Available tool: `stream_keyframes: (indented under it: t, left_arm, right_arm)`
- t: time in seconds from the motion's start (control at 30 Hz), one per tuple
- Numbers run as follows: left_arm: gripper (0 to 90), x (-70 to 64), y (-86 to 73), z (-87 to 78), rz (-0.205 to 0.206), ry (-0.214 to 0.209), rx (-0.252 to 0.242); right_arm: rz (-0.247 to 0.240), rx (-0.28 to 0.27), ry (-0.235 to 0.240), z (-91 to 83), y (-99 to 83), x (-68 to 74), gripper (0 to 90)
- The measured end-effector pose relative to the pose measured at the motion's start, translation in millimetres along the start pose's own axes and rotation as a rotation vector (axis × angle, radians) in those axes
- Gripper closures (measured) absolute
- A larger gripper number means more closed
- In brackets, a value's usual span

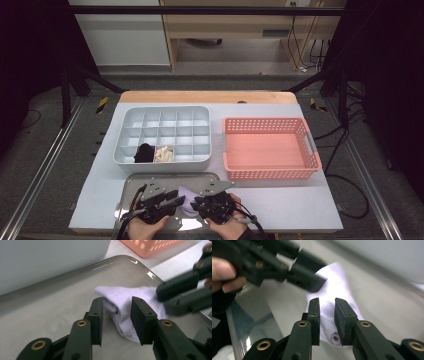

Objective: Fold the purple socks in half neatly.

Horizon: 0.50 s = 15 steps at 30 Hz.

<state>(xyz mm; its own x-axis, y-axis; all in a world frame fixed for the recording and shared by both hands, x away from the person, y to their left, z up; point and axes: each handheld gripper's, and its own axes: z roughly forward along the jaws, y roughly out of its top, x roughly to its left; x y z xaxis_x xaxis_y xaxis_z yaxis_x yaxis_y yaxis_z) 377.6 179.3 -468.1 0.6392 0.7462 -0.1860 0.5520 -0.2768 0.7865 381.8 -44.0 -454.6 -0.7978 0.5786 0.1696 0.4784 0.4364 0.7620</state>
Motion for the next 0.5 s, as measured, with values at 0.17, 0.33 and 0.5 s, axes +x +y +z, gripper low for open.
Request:
stream_keyframes:
  t: [0.17, 0.33, 0.5]
  left_arm:
    - [55.1, -2.2, -0.4, 0.9, -0.011, 0.008, -0.016]
    - [47.2, -3.4, -0.7, 4.4, -0.017, 0.009, -0.015]
    - [39.8, -2.2, -1.8, 9.8, -0.025, 0.002, 0.0]
  right_arm:
    - [0.059, -0.036, -0.07, -10.8, -4.7, -12.5, 76.9]
    - [0.082, -0.016, -0.086, -3.5, -13.4, -17.7, 76.6]
    - [0.09, -0.039, -0.079, -8.7, -13.6, -19.1, 76.4]
